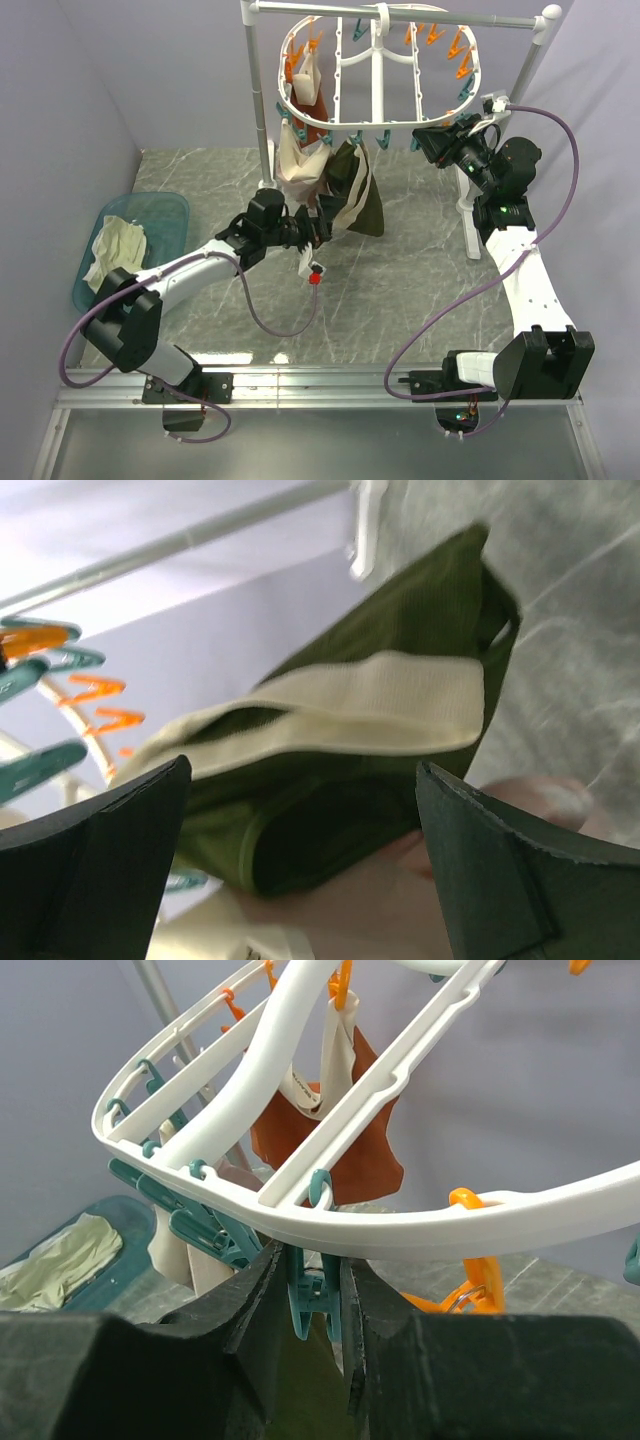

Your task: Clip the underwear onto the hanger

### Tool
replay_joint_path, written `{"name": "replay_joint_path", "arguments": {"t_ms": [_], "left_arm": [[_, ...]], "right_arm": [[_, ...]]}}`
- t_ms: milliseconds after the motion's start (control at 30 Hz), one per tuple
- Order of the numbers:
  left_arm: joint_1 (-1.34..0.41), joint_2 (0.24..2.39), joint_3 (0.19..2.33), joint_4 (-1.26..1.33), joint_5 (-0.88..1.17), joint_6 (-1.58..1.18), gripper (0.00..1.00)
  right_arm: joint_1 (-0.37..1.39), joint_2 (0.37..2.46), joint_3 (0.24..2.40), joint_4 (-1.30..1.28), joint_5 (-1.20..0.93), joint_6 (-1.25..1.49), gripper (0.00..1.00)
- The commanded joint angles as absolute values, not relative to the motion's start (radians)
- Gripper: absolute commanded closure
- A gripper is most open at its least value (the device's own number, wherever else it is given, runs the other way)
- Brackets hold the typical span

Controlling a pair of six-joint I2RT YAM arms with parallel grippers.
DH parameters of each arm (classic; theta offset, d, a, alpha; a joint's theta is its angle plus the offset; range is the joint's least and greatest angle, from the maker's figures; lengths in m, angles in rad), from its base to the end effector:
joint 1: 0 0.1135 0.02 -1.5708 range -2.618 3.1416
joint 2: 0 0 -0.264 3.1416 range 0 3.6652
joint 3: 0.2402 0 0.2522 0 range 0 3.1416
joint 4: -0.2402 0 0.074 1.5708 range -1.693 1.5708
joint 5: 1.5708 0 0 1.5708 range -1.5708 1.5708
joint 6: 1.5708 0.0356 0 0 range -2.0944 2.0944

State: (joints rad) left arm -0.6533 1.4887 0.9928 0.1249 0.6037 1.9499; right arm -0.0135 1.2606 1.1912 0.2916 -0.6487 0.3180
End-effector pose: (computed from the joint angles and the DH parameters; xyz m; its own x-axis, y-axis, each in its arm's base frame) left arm 0.2566 -0.2219 0.2754 0.9617 0.2270 0.1537 -0.0732 -0.3276 0.9420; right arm 0.2881 0.0176 0.4303 0.0284 0.2488 -0.9681 -0.6184 0.7653 0.1785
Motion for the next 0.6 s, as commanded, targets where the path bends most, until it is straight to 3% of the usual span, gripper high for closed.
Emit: {"name": "replay_joint_path", "arguments": {"t_ms": [0,300,567], "left_arm": [[-0.635,1.48,0.931,0.355,0.594,1.99,0.01],[-0.627,1.612,0.916,0.711,0.591,1.95,0.01],[-0.627,1.677,0.934,0.778,0.635,1.956,0.01]], "right_arm": [[-0.012,1.253,1.207,0.314,-0.681,0.33,1.0],[-0.014,1.259,1.209,0.314,-0.687,0.334,1.0],[-0.014,1.266,1.218,0.313,-0.69,0.344,1.0]]}}
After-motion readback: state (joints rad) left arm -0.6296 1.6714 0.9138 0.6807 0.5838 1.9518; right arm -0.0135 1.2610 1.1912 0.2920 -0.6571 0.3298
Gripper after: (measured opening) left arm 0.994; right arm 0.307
